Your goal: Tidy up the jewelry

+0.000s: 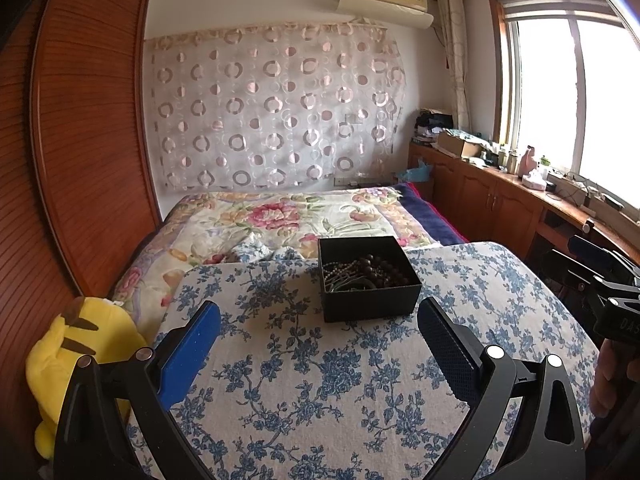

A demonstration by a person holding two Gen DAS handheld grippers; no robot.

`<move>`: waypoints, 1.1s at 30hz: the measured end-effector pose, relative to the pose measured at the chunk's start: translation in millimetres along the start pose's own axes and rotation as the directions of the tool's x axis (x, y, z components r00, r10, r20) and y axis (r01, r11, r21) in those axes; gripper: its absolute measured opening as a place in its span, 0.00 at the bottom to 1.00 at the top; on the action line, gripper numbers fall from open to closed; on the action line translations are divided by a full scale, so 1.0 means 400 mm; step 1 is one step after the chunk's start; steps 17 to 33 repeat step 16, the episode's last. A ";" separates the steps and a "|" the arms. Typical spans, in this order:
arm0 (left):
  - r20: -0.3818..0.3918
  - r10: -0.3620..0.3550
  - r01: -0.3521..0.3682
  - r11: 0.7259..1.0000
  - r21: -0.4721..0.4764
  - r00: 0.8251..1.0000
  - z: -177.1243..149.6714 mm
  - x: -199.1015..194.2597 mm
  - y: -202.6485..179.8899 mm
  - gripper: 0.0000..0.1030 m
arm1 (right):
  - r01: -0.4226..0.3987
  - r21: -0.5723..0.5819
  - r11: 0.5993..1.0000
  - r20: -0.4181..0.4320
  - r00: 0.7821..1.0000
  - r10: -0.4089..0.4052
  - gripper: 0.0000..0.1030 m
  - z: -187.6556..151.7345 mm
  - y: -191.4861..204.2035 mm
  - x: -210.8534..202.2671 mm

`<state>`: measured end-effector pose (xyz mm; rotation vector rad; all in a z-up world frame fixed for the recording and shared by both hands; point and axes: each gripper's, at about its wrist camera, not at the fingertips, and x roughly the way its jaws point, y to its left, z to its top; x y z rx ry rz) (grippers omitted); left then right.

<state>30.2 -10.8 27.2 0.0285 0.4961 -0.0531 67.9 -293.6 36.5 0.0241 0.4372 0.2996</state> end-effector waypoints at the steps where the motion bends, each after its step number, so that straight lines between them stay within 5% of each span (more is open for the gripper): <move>1: 0.001 0.001 -0.001 1.000 0.000 1.000 0.001 0.000 0.000 0.92 | 0.000 -0.001 1.000 0.001 1.000 0.000 0.98 -0.001 0.000 0.000; 33: 0.011 0.004 -0.004 1.000 0.000 1.000 0.015 -0.005 -0.002 0.92 | 0.000 -0.002 1.000 0.005 1.000 0.000 0.98 -0.001 0.009 0.000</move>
